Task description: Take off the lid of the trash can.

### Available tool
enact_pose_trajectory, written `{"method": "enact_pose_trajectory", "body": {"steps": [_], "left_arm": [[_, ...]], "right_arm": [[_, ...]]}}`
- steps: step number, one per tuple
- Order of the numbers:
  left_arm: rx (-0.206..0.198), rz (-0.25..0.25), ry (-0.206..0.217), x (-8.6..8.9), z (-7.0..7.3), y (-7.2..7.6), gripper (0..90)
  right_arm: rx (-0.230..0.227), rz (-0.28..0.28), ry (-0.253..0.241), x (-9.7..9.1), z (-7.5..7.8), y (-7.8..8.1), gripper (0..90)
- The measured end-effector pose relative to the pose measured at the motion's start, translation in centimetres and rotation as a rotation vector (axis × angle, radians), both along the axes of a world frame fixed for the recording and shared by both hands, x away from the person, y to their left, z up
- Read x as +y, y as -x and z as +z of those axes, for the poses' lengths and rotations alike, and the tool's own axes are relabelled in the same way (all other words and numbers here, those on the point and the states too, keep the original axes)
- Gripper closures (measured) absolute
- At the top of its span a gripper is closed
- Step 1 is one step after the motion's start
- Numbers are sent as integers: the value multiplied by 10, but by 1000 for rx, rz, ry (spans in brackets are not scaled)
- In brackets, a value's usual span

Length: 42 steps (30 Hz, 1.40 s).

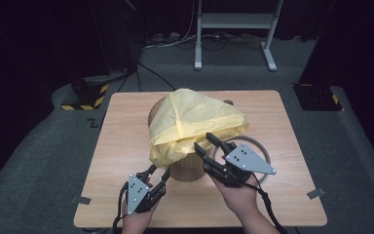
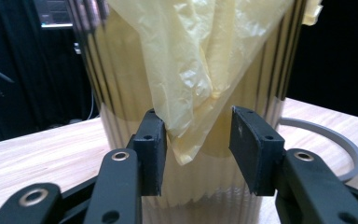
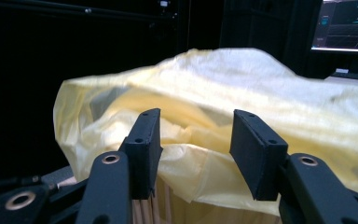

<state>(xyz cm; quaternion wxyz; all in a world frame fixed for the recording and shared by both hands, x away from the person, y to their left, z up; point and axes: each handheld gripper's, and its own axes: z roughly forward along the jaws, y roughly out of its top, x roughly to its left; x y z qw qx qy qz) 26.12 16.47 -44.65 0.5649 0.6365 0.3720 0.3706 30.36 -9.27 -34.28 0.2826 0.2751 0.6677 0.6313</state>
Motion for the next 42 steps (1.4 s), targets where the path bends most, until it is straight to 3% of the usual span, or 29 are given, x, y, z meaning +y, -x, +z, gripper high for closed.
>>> {"method": "enact_pose_trajectory", "body": {"steps": [5, 11, 15, 17, 20, 29, 36, 38, 39, 42], "left_arm": [[-8, 19, 24, 2, 1, 0, 560], [-12, 24, 19, 6, 1, 1, 523], [-23, 19, 27, 7, 3, 3, 490], [-27, 20, 42, 7, 3, 4, 473], [-31, 21, 47, 9, 5, 5, 432], [-84, 12, 73, 9, 18, 12, 345], [-101, 6, 77, 6, 24, 15, 339], [-108, 9, 82, 5, 26, 15, 341], [-110, 10, 88, 5, 26, 15, 346], [-105, 14, 82, 5, 26, 14, 357]], "right_arm": [[4, -18, 10, -2, -10, 2, 541], [-26, -53, 43, -4, -16, 6, 600], [-59, -99, 76, -1, -22, 7, 711], [-62, -99, 81, -2, -21, 7, 816], [-62, -108, 93, -3, -21, 5, 888], [-47, -130, 91, -12, -26, -1, 900], [48, -147, 131, -17, -56, -11, 900], [53, -150, 111, -22, -58, -11, 900], [43, -146, 96, -23, -56, -8, 886], [2, -130, 63, -25, -47, 2, 723]]}}
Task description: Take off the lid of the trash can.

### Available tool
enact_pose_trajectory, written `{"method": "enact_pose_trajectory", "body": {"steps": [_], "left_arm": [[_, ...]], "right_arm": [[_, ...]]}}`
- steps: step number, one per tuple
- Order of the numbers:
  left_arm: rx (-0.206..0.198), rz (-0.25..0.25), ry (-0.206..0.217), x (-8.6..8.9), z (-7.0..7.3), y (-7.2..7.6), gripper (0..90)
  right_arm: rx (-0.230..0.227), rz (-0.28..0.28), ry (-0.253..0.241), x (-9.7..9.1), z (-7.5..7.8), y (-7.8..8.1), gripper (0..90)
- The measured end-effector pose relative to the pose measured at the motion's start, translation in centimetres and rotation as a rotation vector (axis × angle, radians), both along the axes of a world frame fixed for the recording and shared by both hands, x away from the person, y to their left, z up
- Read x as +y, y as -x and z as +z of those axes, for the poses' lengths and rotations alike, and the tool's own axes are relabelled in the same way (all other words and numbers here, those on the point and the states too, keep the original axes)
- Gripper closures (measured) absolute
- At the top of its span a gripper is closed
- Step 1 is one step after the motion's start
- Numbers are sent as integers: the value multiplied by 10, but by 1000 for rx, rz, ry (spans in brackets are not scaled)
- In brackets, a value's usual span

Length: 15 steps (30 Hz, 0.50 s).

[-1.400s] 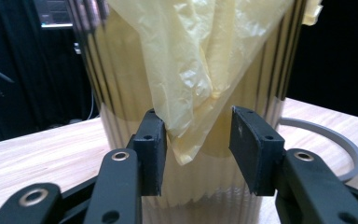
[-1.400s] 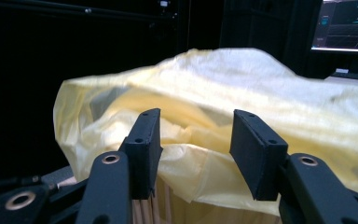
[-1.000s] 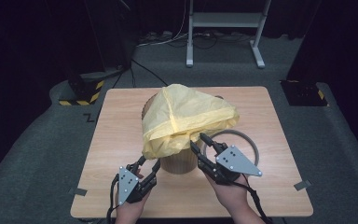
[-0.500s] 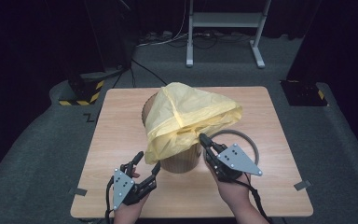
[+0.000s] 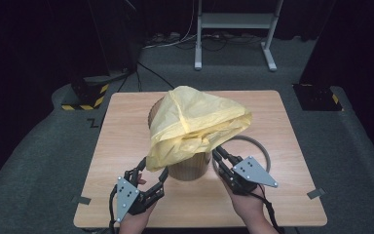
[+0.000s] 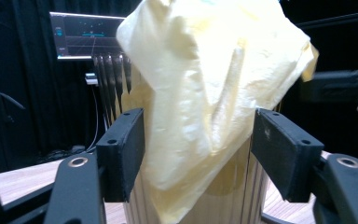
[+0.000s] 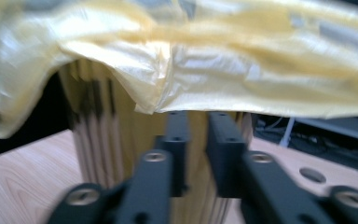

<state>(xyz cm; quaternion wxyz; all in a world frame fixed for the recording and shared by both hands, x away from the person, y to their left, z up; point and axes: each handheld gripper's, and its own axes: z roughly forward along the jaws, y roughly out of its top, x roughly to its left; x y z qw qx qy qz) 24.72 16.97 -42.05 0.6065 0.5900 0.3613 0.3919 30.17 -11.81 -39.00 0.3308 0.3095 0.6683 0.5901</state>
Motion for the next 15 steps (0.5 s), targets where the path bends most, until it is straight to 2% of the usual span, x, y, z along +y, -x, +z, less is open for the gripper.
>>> {"method": "enact_pose_trajectory", "body": {"steps": [3, 6, 10, 13, 15], "left_arm": [[7, -4, 4, 0, -1, -1, 362], [13, -9, 0, -2, -1, -2, 378], [22, -19, -4, -4, -3, -4, 393], [26, -30, -13, -8, -4, -5, 401], [25, -34, -21, -10, -5, -5, 402]], "right_arm": [[-8, 18, -11, 2, 3, 7, 603], [-13, 27, -17, 5, 5, 13, 546], [-14, 28, -26, 6, 7, 20, 527], [-53, 4, -17, 6, 12, 24, 522], [-55, 2, -19, 8, 16, 24, 520]]}}
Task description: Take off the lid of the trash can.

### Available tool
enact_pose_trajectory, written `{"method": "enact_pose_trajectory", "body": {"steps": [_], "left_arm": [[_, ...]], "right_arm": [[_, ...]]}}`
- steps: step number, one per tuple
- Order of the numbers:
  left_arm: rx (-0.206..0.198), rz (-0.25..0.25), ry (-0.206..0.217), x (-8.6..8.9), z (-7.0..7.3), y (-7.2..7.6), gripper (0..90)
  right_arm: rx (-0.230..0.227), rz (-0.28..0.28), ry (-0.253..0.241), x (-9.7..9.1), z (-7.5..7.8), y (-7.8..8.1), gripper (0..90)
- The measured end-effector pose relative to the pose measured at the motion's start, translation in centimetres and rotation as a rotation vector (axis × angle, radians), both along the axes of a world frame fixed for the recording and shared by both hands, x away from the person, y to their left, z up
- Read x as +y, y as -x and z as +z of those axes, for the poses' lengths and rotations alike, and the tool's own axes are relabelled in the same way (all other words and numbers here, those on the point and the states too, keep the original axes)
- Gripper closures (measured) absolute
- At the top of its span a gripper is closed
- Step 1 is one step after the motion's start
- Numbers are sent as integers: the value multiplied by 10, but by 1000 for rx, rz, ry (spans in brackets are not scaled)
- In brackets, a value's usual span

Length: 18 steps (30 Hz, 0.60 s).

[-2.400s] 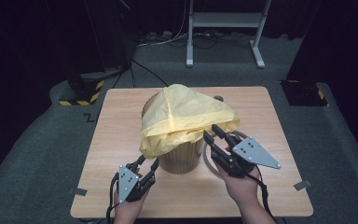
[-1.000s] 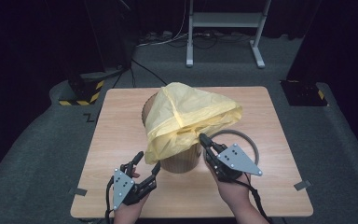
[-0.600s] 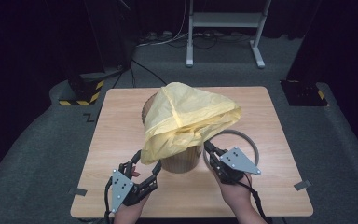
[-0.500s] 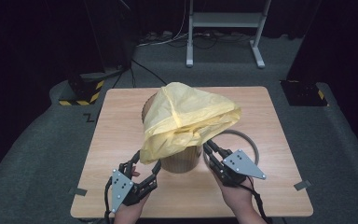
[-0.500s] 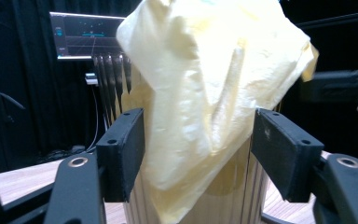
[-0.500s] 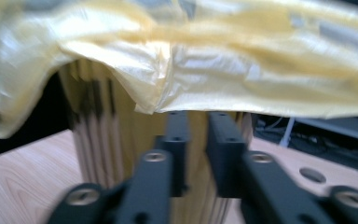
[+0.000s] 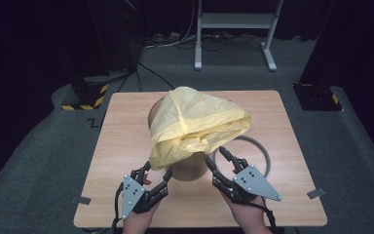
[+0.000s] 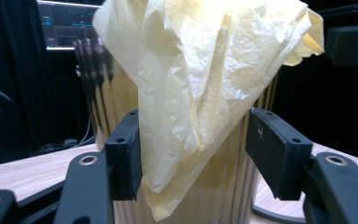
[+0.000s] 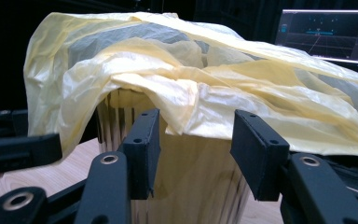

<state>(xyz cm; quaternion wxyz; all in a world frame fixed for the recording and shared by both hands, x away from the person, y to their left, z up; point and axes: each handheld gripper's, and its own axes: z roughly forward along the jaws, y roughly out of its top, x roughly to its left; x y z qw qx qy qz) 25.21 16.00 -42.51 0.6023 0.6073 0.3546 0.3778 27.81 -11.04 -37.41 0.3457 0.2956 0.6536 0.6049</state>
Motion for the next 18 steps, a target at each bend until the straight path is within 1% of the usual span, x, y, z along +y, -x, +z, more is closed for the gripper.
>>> {"method": "enact_pose_trajectory", "body": {"steps": [2, 4, 5, 7, 8, 9, 12, 15, 16, 17, 18], "left_arm": [[0, -4, -1, -1, 0, 0, 402], [0, -4, 1, -1, 0, 0, 403], [1, -2, 3, -1, 0, 0, 404], [-2, 0, 4, 0, 1, 1, 402], [-5, 3, 7, 1, 2, 2, 401], [-6, 6, 4, 1, 3, 2, 395], [-23, 24, 12, 6, 12, 5, 381], [-41, 35, 24, 7, 20, 8, 376], [-50, 40, 22, 7, 23, 8, 376], [-58, 45, 15, 7, 27, 9, 376], [-64, 51, 16, 7, 31, 9, 375]], "right_arm": [[13, -4, 11, 4, 1, -5, 506], [6, -21, 30, 10, 2, -8, 506], [4, -30, 43, 13, 2, -11, 524], [14, -33, 47, 15, 3, -15, 665], [15, -31, 49, 15, 2, -16, 785], [24, -23, 46, 15, 2, -18, 876], [32, -13, 51, 11, -2, -18, 899], [62, -16, 76, 8, -14, -21, 900], [75, -18, 81, 7, -18, -23, 900], [80, -22, 90, 6, -21, -24, 900], [86, -22, 95, 5, -24, -26, 900]]}}
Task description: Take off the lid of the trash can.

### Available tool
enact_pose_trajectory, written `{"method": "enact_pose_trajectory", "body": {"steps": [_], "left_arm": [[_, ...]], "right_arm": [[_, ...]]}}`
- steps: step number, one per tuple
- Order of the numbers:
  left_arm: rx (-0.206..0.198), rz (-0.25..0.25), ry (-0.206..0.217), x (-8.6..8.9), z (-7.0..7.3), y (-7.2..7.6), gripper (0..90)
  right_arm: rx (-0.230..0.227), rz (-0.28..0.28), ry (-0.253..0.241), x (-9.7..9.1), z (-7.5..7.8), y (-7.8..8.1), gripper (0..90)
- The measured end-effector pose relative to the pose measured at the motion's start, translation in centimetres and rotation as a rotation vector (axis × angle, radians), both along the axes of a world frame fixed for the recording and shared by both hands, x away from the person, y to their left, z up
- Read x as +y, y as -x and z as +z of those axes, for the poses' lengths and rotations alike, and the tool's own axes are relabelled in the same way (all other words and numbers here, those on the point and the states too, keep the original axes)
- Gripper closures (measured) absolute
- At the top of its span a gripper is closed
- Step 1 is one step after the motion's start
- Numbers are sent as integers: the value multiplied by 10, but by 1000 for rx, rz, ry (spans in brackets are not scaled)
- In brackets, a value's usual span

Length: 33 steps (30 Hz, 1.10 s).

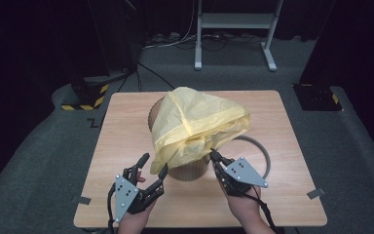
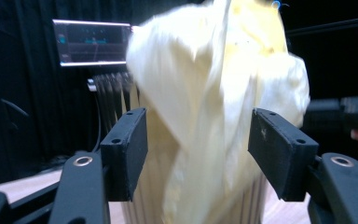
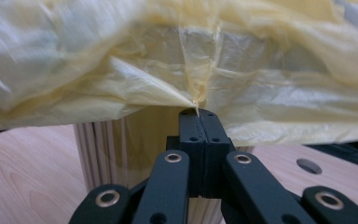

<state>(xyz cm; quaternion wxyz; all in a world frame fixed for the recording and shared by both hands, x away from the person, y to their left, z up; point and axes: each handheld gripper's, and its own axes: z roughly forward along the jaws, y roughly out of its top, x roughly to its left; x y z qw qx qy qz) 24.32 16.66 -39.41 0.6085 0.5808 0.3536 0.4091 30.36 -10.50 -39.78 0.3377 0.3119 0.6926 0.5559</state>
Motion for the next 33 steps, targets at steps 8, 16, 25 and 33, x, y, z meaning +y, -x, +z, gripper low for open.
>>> {"method": "enact_pose_trajectory", "body": {"steps": [8, 16, 25, 33], "left_arm": [[-58, 15, -51, -7, 38, -10, 401], [-43, 132, -13, 22, 52, -55, 869], [193, 165, -8, 52, 13, -140, 894], [237, 63, 44, 37, -6, -156, 898]], "right_arm": [[9, -5, 3, -3, -3, -4, 897], [16, -1, 4, -4, -4, -6, 897], [45, -12, 14, -10, -11, -17, 898], [39, -38, 15, -13, -9, -24, 892]]}}
